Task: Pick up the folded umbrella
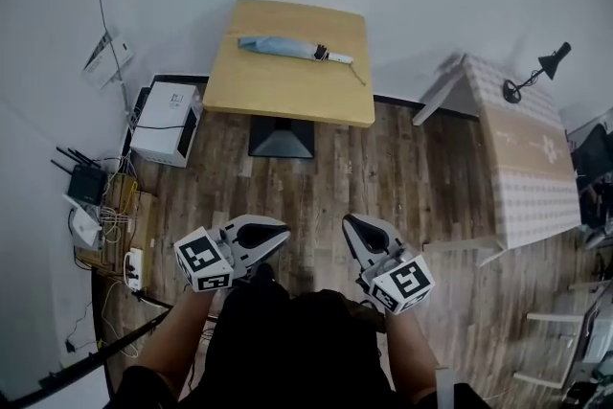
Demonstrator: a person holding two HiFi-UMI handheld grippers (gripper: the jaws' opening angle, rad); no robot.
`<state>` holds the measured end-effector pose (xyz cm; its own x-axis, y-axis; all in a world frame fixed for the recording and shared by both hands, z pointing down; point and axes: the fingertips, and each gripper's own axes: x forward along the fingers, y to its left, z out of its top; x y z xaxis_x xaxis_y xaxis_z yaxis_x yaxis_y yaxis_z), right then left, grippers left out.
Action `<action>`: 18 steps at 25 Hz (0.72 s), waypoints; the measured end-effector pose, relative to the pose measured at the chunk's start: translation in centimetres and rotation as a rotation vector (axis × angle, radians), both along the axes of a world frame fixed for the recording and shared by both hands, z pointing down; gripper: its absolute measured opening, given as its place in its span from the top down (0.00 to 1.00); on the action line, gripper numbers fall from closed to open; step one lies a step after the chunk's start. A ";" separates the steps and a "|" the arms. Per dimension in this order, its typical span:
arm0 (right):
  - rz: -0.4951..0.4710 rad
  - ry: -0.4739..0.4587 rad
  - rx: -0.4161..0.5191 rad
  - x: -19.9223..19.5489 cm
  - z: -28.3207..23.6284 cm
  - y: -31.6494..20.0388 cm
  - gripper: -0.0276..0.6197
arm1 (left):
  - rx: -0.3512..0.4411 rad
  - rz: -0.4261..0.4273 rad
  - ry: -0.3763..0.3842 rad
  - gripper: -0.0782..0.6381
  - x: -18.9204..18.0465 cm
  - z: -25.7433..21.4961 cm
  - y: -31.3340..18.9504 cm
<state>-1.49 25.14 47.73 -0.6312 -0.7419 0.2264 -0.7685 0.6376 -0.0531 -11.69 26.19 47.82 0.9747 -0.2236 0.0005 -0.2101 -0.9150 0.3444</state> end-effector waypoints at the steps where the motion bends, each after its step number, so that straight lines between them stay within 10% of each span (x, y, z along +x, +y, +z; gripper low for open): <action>1: 0.016 0.000 -0.001 -0.1 0.0 -0.5 0.93 | -0.009 0.022 -0.001 0.88 0.0 0.4 -0.5; 11: 0.137 0.007 -0.060 3.6 1.4 -3.8 0.93 | -0.071 0.164 0.011 0.88 3.9 2.5 -4.6; 18: 0.082 0.008 -0.040 6.4 2.1 -11.0 0.93 | -0.089 0.105 -0.029 0.88 7.5 2.8 -11.4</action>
